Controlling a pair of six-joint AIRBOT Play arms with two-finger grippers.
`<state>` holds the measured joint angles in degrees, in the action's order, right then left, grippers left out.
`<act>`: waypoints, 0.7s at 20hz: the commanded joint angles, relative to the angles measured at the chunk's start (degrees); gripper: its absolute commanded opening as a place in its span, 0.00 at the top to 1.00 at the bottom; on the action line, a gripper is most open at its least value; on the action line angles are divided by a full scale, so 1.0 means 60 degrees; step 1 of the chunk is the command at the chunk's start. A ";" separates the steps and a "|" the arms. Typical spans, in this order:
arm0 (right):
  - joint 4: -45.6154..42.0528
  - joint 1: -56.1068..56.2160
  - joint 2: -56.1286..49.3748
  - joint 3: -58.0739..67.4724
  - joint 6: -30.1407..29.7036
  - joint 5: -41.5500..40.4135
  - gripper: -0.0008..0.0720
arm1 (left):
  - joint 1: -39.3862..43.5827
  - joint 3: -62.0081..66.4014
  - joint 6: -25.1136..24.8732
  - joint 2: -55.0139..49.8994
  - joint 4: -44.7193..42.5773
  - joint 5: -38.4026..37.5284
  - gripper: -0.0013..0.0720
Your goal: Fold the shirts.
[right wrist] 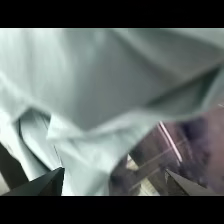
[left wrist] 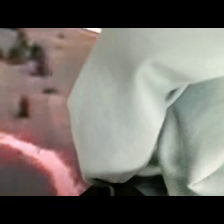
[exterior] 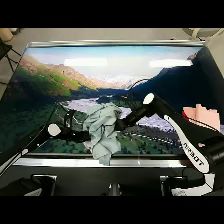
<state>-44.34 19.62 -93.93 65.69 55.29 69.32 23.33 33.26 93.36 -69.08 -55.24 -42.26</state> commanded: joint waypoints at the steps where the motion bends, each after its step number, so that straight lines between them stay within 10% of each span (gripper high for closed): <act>1: 0.0459 0.0721 -0.0222 0.0000 0.0601 -0.1439 0.01 | 0.0015 -0.0011 -0.0474 0.0022 0.0036 0.0084 0.95; 6: 0.0652 0.1020 -0.0528 0.0000 0.1665 -0.2036 0.13 | 0.0011 -0.0004 -0.0572 0.0364 0.0036 0.0168 0.95; 8: 0.0608 0.1049 -0.0601 0.0000 0.1636 -0.2014 0.57 | 0.0015 0.0062 -0.0579 0.0419 0.0022 0.0153 0.95; 9: 0.0594 0.1024 -0.0565 0.0015 0.1614 -0.1967 0.97 | 0.0011 0.0149 -0.0579 0.0459 -0.0098 0.0131 0.95; 14: -0.2346 0.0113 0.0918 0.1293 0.0554 -0.0423 0.97 | -0.0430 0.2153 -0.0561 0.1668 -0.2714 -0.1169 0.96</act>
<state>-46.87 22.94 -93.19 69.17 61.19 61.47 22.35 39.68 90.00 -62.98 -62.35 -44.51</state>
